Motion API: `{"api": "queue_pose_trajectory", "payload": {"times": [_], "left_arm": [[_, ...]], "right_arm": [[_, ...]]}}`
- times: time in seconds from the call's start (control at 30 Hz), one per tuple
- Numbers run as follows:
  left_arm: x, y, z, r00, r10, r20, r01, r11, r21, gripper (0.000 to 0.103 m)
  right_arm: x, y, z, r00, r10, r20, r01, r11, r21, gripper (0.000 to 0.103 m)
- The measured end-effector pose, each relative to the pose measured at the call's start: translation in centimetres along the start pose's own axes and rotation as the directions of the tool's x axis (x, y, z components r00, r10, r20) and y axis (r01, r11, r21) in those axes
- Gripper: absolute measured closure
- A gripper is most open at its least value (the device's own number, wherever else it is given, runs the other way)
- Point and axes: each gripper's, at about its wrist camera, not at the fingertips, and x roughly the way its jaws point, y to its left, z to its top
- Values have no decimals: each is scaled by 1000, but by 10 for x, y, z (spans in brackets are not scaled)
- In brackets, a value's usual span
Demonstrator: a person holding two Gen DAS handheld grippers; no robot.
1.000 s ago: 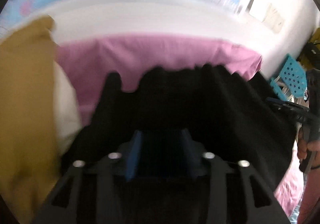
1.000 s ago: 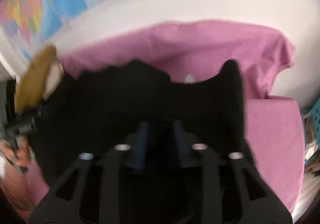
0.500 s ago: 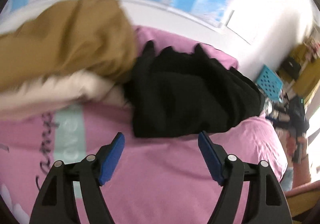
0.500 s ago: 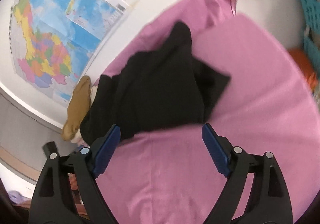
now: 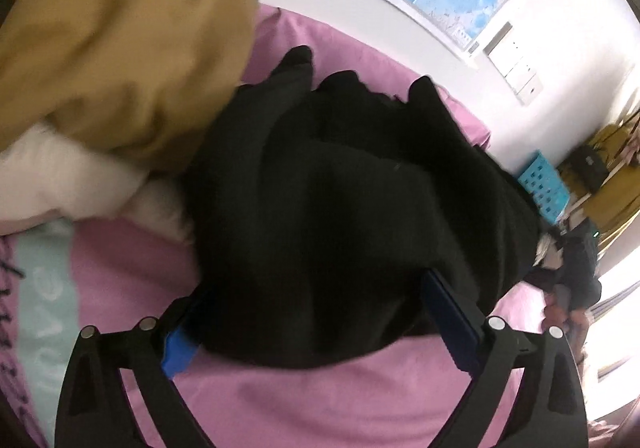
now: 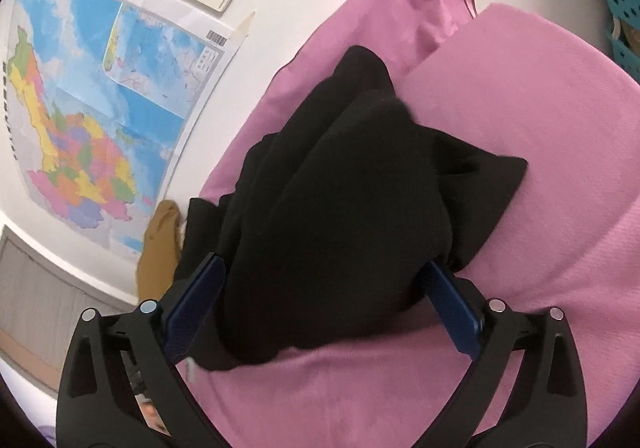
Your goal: Fold large clothes
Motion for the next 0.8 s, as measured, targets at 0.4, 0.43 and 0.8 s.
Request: {"api": "queue_pose_trajectory", "payload": {"times": [0.4,0.43,0.8], "left_arm": [[-32,-22,12,999,-39,33,41,998,-58,76],[-41,-27,10,997,-57,45,59,997,-48,77],[-26,-6,-61,984,-139,-108,126,985,-118,62]], "right_arm": [[-48,35,23,992,105,66,-98,989,-108,79],[-60,41,23,989,123,82,-112,986,-125,79],[-71,-18,-30,999,3,-53,-4,1000,-25,70]]}}
